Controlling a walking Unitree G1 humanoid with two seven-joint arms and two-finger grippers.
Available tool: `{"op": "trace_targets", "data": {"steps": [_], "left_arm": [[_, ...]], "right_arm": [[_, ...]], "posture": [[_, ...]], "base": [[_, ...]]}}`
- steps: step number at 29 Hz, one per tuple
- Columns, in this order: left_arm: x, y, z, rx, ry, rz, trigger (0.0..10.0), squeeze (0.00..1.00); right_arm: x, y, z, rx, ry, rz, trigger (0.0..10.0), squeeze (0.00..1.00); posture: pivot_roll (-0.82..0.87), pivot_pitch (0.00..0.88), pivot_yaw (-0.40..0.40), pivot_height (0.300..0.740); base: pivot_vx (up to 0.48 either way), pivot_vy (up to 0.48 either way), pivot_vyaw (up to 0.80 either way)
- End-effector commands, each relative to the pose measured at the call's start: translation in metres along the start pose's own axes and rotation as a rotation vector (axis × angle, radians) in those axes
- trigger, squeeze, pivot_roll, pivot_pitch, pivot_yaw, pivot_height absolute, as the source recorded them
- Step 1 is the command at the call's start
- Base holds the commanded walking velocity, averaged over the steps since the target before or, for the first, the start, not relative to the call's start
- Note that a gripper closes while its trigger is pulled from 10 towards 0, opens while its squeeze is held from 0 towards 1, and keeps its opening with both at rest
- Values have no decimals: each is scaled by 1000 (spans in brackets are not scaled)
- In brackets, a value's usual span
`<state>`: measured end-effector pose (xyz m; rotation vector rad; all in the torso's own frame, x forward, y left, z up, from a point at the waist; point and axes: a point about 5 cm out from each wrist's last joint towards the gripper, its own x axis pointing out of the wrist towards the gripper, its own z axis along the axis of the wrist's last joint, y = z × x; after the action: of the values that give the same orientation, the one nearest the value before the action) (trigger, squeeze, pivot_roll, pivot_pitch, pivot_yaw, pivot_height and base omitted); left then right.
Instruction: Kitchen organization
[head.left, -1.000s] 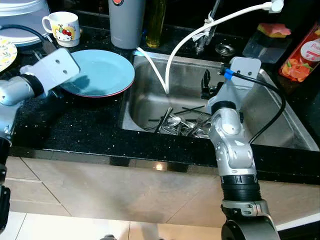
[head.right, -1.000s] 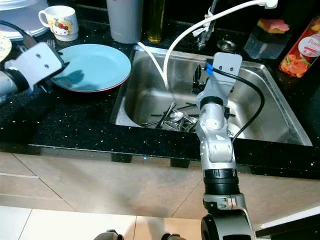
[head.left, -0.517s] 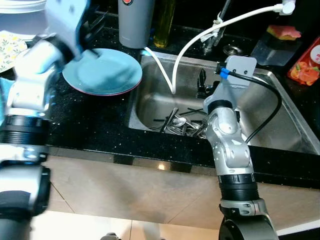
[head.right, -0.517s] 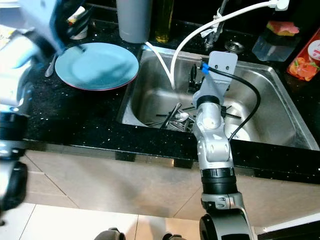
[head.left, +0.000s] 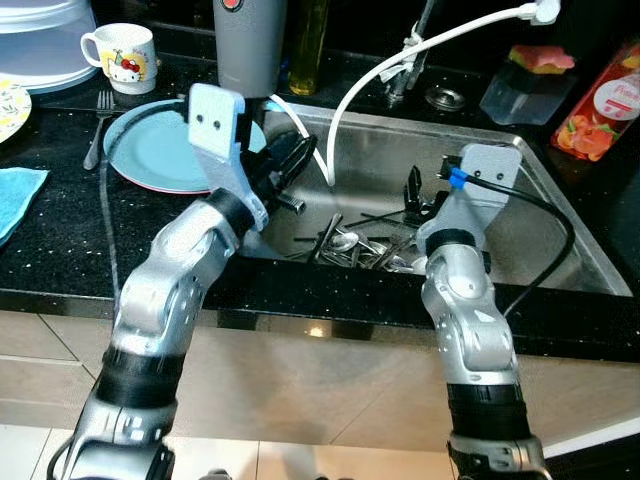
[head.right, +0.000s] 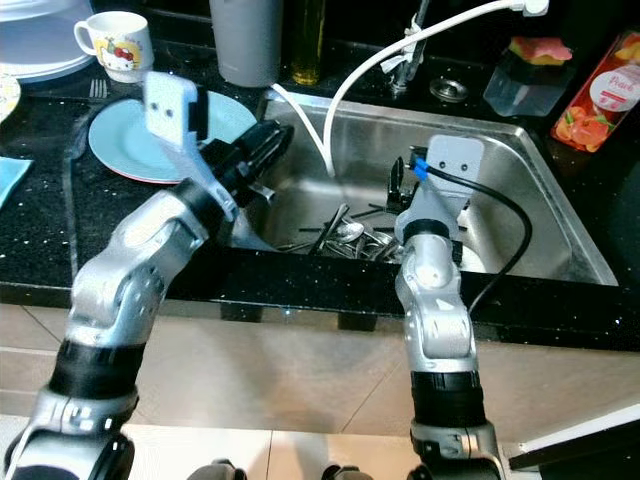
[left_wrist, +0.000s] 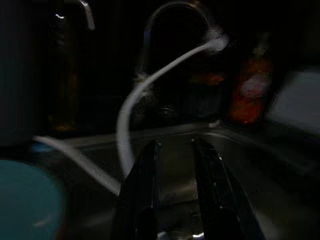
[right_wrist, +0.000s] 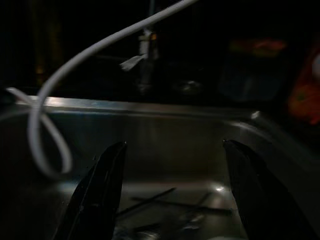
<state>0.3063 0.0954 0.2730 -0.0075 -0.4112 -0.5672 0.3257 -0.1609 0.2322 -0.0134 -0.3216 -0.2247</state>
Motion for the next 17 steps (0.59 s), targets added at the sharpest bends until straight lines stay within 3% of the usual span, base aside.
{"op": "trace_targets", "data": {"steps": [1,2,3,4,12,15,17], "left_arm": [[-2,-5,-4,96,13,11,10000,0],[-4,-7,-5,123,21,14,10000,0],[-7,-9,-8,48,34,-13,10000,0],[-8,-8,-9,36,45,-2,10000,0],[-15,2,-17,71,143,93,10000,0],[-18,3,-25,-7,185,116,10000,0],[-18,3,-24,-12,177,128,10000,0]], "right_arm": [[0,-12,7,-26,-44,-40,10000,0],[1,-17,9,-36,-56,-51,10000,0],[3,-24,12,-49,-70,-70,10000,0],[4,-30,13,-57,-76,-82,10000,0],[7,-49,16,-110,-90,-129,10000,0],[9,-65,19,-147,-104,-191,10000,0],[10,-75,20,-176,-109,-226,10000,0]], "posture": [[237,105,-108,740],[236,104,-108,740],[236,104,-108,740],[232,100,-109,740],[224,94,-108,740],[221,96,-106,740],[218,96,-106,740]], "base": [[0,0,0],[0,0,0],[0,0,0],[0,0,0],[0,0,0],[0,0,0],[0,0,0]]}}
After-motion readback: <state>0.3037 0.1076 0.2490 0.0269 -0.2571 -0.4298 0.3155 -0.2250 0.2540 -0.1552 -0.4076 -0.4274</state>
